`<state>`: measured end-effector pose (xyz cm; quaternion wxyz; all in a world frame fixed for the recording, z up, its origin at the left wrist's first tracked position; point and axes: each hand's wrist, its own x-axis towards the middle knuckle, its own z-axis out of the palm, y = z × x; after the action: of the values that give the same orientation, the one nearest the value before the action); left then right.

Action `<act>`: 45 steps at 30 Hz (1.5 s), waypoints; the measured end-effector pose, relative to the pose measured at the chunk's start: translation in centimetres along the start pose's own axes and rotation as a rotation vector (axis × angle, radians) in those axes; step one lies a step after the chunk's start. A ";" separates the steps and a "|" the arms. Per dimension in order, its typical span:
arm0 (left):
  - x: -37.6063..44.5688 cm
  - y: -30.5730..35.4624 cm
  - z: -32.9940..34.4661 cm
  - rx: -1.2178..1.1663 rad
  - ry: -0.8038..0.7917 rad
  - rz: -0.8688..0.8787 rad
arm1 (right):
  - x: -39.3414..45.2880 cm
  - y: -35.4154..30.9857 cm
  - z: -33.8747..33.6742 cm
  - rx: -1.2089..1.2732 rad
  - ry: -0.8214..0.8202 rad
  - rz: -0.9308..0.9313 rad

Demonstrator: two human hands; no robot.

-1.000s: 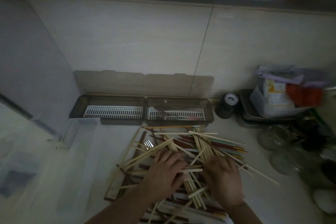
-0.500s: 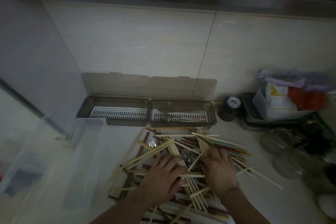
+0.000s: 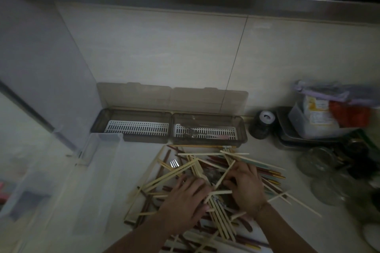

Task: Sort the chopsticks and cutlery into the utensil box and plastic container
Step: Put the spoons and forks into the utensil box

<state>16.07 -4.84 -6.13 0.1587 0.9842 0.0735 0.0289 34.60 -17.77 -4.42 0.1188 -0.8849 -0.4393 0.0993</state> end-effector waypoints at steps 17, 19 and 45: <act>-0.6 -0.3 -0.3 -0.052 0.012 -0.051 | 2.9 -1.0 -0.9 0.604 0.169 0.010; -0.6 -0.2 -0.3 -0.068 0.008 -0.054 | 3.5 -1.2 -1.2 0.786 0.201 0.108; -0.4 -1.2 0.5 -0.014 -0.050 0.011 | 18.9 -2.4 -1.2 0.059 -0.231 0.062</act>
<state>15.53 -3.98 -7.00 0.1675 0.9838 0.0637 0.0055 44.36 -1.33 -3.95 0.0903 -0.8768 -0.4195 0.2169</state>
